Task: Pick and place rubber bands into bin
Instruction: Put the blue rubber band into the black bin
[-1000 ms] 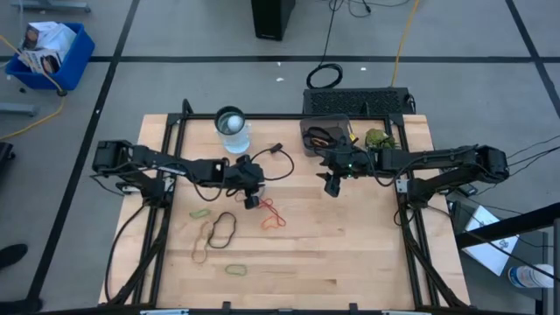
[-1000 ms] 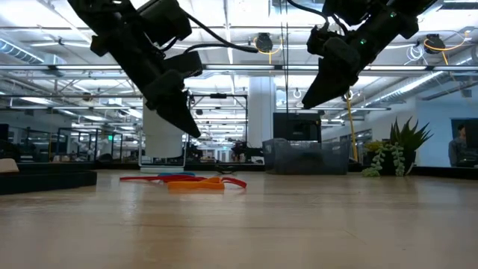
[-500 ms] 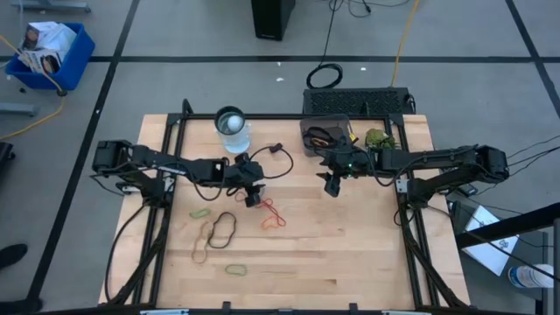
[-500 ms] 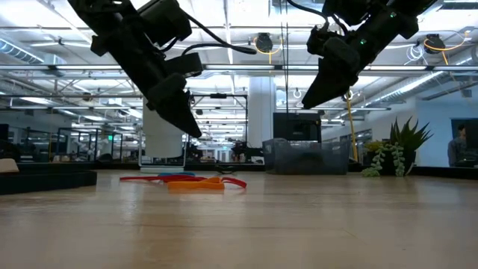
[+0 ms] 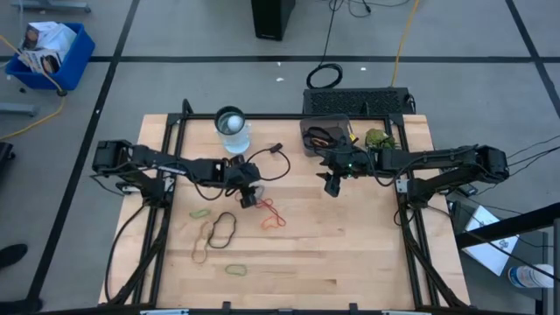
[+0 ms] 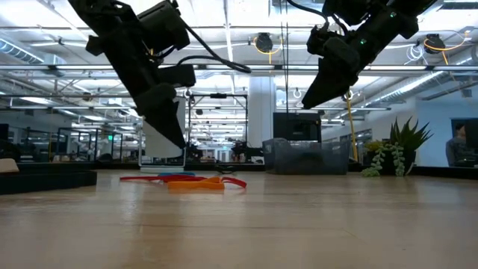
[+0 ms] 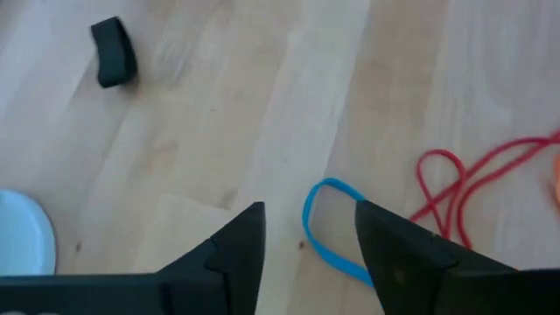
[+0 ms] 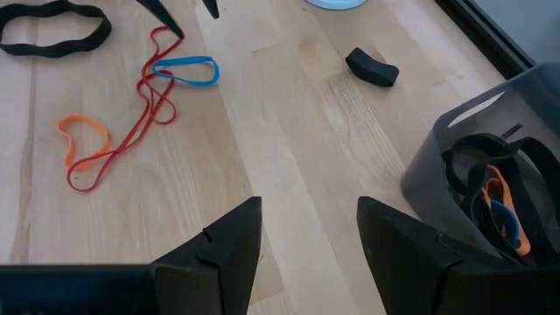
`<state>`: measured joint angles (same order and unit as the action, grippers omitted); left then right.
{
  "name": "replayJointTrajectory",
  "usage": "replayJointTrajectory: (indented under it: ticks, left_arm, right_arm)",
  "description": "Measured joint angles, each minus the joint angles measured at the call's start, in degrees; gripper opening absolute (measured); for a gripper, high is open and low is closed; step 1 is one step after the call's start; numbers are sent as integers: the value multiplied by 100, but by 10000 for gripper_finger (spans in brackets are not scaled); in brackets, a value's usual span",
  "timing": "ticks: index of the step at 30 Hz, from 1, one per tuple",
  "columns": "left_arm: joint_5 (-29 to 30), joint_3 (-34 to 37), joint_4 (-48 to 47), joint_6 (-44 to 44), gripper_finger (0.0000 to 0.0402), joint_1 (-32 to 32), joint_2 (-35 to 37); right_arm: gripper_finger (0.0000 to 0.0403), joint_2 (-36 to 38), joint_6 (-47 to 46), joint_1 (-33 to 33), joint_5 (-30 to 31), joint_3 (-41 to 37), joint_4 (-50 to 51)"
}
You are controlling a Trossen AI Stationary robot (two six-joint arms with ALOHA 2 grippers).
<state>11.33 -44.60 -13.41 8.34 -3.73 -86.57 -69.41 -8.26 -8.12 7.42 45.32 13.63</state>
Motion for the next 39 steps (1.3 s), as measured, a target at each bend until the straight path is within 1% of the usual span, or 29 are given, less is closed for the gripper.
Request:
replayJointTrajectory:
  ticks: [5,10,19,29,32,39]
  left_arm:
    - [52,2,61,99,152,-37,-126]
    - [27,-1,271,52,133,-37,-420]
    - [-31,0,432,43,133,-37,-965]
    - [-20,-15,503,46,129,-37,-1110]
    - [-34,-15,503,47,110,-33,-1113]
    - [-101,-13,498,46,32,-26,-1123]
  right_arm:
    - [187,0,-3,0,0,0,-2]
    - [186,-2,-139,0,-2,0,-4]
    - [185,-4,-154,0,-3,-1,-2]
    - [182,-4,-154,0,-2,0,-4]
    - [181,-4,-154,0,-2,0,-4]
    - [181,-4,-154,0,-2,0,-4]
